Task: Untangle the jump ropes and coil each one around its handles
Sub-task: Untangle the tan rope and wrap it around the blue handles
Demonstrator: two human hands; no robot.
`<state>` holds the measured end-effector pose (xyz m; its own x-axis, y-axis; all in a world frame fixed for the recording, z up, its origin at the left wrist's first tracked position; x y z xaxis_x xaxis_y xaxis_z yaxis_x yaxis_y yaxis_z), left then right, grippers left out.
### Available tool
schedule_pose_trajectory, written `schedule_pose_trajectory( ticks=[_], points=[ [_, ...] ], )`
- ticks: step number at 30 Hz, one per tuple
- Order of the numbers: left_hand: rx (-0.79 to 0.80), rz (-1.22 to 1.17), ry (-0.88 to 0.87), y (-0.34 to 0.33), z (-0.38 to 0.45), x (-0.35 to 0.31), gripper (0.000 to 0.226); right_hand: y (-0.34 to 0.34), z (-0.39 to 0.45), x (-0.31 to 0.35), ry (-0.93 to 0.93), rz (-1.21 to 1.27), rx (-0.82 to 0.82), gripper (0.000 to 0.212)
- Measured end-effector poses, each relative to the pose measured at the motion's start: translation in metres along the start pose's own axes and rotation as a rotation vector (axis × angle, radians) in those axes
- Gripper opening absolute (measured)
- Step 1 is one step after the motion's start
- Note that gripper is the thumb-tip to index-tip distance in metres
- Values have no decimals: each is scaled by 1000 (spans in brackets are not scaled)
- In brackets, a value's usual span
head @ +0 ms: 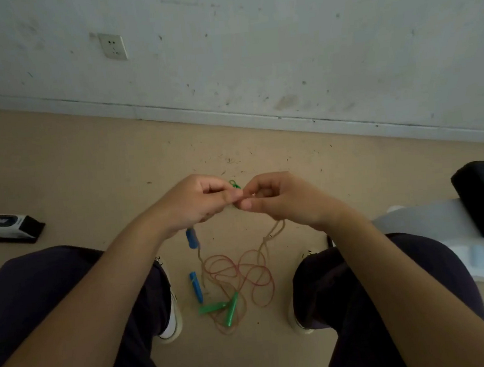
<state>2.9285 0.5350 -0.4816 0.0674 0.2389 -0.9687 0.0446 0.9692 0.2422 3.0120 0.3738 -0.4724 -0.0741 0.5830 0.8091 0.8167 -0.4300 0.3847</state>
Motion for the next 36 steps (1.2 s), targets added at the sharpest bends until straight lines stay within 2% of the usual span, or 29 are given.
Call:
schedule_pose_trajectory(
  ticks=[6, 9, 12, 14, 20, 27, 34, 36],
  points=[
    [-84, 63, 17, 30, -5, 4, 26, 30, -1, -8, -2, 164, -217, 16],
    [-109, 59, 8, 31, -4, 7, 24, 27, -1, -9, 9, 187, -195, 18],
    [-59, 81, -5, 16, -2, 6, 20, 8, 1, -6, 12, 99, -84, 17],
    [-2, 88, -3, 10, -2, 6, 20, 0, 3, -4, 12, 62, -67, 14],
    [14, 53, 50, 22, -5, 12, 19, 29, 0, -8, 24, 228, -282, 15],
    [83, 39, 54, 8, -6, 7, 19, 7, 2, -5, 52, 141, -113, 5],
    [94, -14, 59, 7, -6, 8, 19, 6, 5, -6, 47, 141, -119, 2],
    [90, -39, 54, 6, -5, 8, 20, 5, 4, -5, 90, 142, -97, 16]
  ],
)
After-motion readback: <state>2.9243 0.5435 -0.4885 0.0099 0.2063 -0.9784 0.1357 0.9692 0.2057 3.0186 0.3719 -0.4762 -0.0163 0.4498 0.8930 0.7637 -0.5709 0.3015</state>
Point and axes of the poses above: each hand's wrist, its own z-axis towards the middle knuckle, its own y-axis out of the back of the hand, x = y × z, the point moved 3 cm from there along z, towards the middle knuckle, and after that the axes turned 15 degrees about -y, right-handed, at the moved point
